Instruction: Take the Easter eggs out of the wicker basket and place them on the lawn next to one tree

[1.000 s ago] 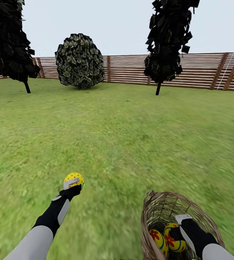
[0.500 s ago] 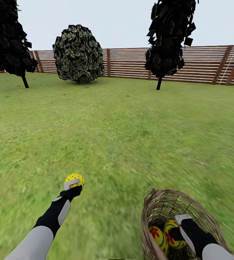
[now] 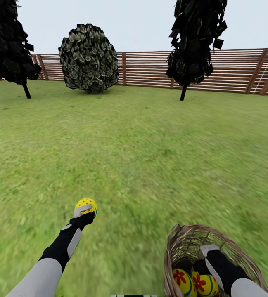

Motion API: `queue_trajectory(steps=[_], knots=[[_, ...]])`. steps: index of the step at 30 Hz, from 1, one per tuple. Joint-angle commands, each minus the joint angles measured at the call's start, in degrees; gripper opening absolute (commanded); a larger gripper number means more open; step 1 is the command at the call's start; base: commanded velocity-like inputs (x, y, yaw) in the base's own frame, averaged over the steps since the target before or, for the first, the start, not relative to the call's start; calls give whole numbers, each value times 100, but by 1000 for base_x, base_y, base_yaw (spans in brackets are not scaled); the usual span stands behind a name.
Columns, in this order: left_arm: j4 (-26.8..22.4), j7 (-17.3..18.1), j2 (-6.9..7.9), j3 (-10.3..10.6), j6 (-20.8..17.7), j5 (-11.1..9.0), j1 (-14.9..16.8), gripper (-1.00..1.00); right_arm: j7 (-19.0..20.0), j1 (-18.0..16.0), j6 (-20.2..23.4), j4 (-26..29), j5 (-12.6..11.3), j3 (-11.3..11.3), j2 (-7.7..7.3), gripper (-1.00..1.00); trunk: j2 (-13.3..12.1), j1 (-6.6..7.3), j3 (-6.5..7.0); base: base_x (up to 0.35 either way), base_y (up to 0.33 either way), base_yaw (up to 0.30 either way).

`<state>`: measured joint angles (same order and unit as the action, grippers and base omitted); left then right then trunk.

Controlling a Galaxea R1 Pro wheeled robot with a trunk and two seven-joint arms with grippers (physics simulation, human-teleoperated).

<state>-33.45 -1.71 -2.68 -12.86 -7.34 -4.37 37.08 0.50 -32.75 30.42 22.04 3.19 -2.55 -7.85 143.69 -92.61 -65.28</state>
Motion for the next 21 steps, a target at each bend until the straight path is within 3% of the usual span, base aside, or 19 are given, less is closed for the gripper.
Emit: queue_trajectory(steps=[1,16,21], knots=[[-13,-10,-5,-15,-38,-46,1,-100,5,-1,35,11,33,-26,-4,100,4,-1,-28,0,0,0],[-10,-12,-42,-15,-38,-46,1,-100,12,0,-106,11,33,-35,-6,100,24,-40,-360,0,0,0],[-13,-5,-61,-15,-37,-46,1,-100,12,1,-131,5,36,-35,31,100,27,-45,-404,0,0,0]])
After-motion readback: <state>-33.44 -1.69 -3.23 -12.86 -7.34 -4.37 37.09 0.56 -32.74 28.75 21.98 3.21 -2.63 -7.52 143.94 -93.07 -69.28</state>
